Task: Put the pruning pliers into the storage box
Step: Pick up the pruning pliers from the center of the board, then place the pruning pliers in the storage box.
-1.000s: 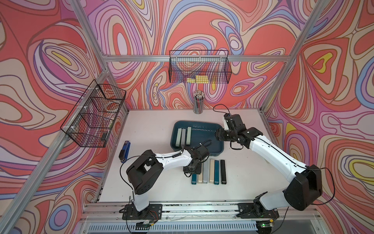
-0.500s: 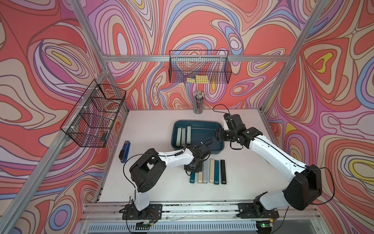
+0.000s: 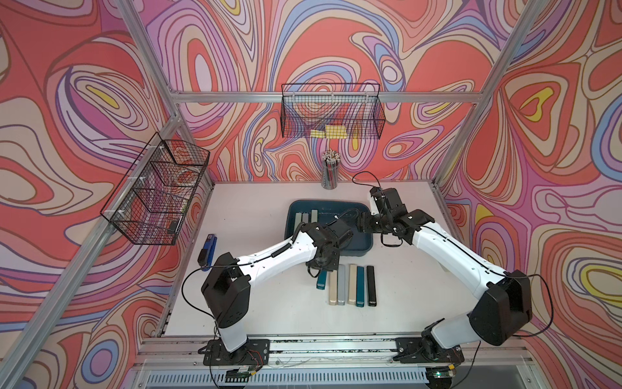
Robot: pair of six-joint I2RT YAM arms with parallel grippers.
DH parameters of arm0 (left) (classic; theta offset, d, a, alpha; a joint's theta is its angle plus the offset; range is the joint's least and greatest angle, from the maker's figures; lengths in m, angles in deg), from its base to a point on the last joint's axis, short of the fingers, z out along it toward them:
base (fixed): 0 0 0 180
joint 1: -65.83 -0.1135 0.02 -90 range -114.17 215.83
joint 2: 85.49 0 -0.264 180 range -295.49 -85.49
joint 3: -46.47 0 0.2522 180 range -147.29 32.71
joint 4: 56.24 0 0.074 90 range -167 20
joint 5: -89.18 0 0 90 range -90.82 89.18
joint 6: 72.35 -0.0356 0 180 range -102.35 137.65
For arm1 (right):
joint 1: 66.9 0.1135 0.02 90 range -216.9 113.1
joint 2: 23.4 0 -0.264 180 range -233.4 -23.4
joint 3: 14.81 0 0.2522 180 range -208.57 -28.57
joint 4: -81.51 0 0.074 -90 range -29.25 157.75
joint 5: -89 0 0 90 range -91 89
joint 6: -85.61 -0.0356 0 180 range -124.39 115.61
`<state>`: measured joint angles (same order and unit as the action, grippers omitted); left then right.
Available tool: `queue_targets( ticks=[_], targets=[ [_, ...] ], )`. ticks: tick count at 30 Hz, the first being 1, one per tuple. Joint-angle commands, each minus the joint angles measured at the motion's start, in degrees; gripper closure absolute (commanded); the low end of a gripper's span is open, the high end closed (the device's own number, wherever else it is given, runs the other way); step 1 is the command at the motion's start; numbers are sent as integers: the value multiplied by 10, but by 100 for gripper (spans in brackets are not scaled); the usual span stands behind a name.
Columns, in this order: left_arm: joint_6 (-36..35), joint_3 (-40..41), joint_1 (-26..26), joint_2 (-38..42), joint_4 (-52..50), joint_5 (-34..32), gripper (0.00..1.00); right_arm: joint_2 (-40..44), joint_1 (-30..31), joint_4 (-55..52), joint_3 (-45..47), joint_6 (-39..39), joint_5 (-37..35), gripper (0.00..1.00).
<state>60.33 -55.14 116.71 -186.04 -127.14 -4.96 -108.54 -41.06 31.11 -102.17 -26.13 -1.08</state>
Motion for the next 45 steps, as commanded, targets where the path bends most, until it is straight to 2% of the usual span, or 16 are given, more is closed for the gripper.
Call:
queue_targets(
  ticks=[1, 7, 14, 19, 30, 45],
  targets=[
    [-20, -71, -25, -9, -52, -22, 80, 6, 0, 9, -6, 0, 0, 37],
    [-63, -200, -65, -88, -63, -30, 80, 25, 0, -2, -2, 4, -16, 37],
    [-99, -343, -106, -218, -60, -25, 79, 45, 1, -15, 10, 0, -18, 37],
    [-106, -414, -124, -296, -58, -30, 79, 72, 0, -28, 18, -3, -24, 37],
    [-108, -426, -151, -369, -20, -32, 78, 116, 0, -50, 41, -3, -43, 37],
    [-101, -425, -158, -424, -6, -56, 78, 95, 0, -36, 53, -11, -34, 37]
  ],
)
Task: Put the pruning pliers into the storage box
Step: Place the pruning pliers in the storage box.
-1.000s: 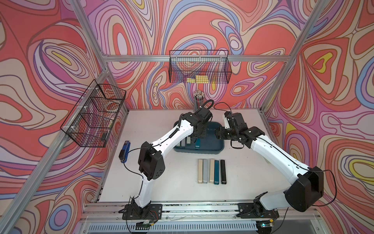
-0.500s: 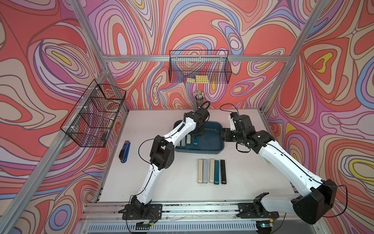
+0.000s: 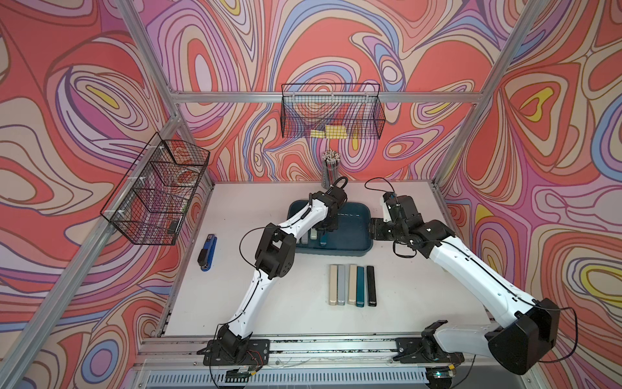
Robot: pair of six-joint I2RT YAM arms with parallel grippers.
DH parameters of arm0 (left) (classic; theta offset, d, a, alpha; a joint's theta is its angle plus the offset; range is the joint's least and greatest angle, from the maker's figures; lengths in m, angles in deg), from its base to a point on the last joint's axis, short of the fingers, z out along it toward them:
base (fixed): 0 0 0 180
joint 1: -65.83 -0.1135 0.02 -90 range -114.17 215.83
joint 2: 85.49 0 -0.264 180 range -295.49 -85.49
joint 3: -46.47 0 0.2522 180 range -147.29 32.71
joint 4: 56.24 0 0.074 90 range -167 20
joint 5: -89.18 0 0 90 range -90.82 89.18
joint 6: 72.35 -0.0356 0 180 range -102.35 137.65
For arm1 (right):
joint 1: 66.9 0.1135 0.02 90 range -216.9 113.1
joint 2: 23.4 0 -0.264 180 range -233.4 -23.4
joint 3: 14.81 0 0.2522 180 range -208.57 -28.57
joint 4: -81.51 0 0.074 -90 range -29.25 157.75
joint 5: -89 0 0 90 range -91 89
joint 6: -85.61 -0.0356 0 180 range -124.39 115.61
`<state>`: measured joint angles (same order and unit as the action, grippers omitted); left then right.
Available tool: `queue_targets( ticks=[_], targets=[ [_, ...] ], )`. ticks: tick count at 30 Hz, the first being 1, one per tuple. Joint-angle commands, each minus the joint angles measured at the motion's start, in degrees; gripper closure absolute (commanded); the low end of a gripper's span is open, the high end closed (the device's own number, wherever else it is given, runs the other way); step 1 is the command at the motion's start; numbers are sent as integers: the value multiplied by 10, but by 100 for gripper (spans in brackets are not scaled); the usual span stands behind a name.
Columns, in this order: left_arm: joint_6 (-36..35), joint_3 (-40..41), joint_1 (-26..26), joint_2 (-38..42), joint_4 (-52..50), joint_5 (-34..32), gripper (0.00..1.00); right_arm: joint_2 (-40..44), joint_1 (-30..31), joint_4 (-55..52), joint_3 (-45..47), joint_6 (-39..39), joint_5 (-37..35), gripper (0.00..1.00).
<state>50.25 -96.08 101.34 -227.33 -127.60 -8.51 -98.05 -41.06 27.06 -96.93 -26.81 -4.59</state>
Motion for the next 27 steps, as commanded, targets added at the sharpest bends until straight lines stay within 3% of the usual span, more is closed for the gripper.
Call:
queue_targets(
  ticks=[1, 17, 27],
  targets=[
    [1, -16, -6, -15, -3, -24, 78, -13, 0, 6, 1, -4, 3, 37],
    [10, -13, -22, -34, 4, -28, 76, -40, 0, 23, 4, 1, 12, 37],
    [18, -1, -22, -4, 7, -19, 58, -43, 0, 16, -4, 0, 10, 34]
  ],
)
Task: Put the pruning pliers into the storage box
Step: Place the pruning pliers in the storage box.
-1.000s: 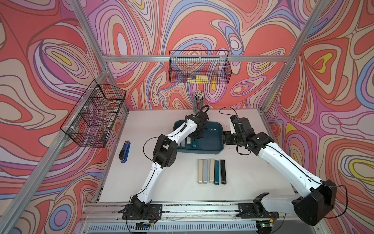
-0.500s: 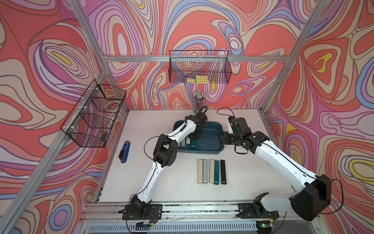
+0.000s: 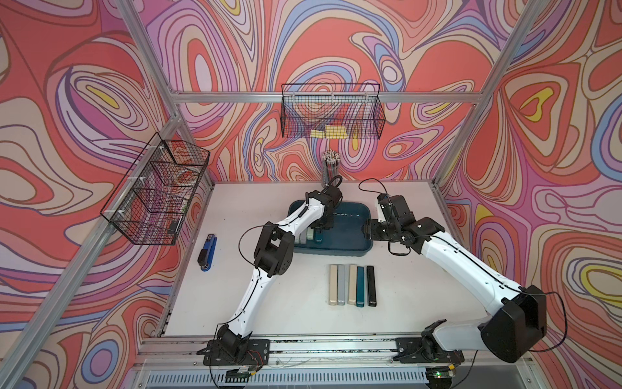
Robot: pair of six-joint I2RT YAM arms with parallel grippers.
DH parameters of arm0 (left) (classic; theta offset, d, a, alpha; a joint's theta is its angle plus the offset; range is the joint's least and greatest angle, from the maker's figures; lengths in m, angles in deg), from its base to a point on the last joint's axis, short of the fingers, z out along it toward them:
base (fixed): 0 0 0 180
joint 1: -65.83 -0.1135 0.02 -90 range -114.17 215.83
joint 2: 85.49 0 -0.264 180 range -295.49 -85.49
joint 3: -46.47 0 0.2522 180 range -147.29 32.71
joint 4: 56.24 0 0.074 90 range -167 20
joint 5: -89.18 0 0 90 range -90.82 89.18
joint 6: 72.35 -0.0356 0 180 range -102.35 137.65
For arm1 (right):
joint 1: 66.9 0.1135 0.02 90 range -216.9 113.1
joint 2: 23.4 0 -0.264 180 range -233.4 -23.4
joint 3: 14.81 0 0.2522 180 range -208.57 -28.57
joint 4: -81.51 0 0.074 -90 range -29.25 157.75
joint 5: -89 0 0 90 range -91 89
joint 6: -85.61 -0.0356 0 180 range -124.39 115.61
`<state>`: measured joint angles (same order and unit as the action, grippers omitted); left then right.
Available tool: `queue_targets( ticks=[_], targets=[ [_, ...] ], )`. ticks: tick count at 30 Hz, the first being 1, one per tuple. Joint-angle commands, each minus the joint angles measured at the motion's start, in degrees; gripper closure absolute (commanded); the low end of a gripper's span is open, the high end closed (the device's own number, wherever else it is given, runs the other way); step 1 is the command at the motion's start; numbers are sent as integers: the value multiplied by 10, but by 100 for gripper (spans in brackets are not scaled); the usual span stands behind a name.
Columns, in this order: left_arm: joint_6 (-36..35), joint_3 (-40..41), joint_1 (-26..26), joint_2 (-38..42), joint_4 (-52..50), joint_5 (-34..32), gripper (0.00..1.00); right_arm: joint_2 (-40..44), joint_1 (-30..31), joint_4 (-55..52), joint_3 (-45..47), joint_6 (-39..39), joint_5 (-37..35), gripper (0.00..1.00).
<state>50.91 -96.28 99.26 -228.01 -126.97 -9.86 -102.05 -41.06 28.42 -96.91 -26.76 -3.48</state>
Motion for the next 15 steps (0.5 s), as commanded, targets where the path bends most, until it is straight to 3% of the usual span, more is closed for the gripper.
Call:
queue_targets(
  ticks=[1, 10, 15],
  targets=[
    [13, 1, -1, 8, -3, -4, 57, -2, 1, 2, -6, 1, -2, 33],
    [13, 34, 1, 115, -17, -5, 53, -11, 0, 8, -25, 9, -1, 33],
    [15, 126, 10, 214, -10, 9, 52, -10, 1, 8, -34, 12, 0, 34]
  ],
)
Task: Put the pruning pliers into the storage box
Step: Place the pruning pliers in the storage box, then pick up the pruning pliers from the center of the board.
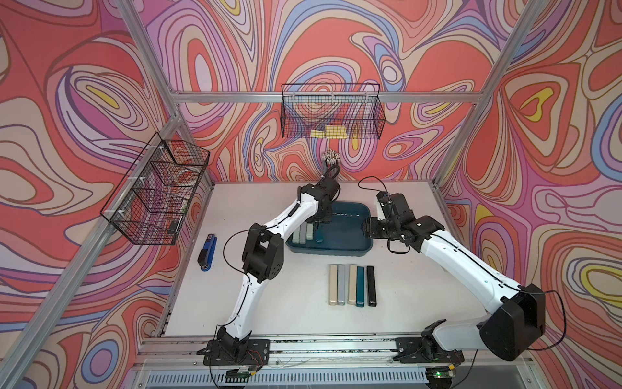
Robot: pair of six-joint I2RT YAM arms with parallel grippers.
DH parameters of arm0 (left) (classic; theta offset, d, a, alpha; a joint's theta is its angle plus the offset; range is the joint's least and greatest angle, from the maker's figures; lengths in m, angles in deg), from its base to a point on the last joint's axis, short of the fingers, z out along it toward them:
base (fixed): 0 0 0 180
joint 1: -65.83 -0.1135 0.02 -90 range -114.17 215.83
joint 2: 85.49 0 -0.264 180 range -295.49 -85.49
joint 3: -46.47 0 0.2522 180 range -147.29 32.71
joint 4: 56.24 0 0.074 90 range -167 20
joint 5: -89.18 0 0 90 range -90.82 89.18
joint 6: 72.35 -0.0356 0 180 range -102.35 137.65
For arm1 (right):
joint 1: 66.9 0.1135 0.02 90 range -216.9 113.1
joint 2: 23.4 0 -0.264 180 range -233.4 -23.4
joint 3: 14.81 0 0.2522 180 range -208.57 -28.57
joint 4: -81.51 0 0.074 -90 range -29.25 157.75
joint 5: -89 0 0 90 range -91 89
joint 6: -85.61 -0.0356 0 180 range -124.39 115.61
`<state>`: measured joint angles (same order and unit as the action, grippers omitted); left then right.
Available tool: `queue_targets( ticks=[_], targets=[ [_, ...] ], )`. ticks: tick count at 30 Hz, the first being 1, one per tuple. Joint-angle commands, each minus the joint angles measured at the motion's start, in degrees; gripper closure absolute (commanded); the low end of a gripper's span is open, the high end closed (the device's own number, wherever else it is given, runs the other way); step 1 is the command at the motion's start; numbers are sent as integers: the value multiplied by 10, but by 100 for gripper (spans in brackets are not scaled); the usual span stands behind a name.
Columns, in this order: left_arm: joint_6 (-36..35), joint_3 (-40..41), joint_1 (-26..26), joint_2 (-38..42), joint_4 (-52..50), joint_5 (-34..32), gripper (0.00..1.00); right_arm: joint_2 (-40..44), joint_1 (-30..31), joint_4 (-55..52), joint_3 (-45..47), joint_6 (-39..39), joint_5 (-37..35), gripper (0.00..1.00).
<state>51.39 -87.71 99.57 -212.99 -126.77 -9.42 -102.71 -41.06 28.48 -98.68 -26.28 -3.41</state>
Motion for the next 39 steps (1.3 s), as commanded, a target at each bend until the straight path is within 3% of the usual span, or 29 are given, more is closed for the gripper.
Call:
queue_targets(
  ticks=[1, 11, 18, 26, 39],
  targets=[
    [10, 68, 12, 85, -6, 8, 53, -2, 0, 7, -17, 9, -1, 34],
    [56, 366, 100, 291, 41, 27, 48, -2, 0, 6, -26, 19, -13, 35],
    [125, 497, 179, 341, 83, 57, 44, -11, 0, 19, -16, 8, -11, 35],
    [171, 534, 229, 318, 139, 87, 43, -27, 0, 25, -11, -2, -7, 36],
    [176, 516, 234, 281, 162, 88, 43, -21, 0, 27, 2, -9, -11, 36]
  ],
)
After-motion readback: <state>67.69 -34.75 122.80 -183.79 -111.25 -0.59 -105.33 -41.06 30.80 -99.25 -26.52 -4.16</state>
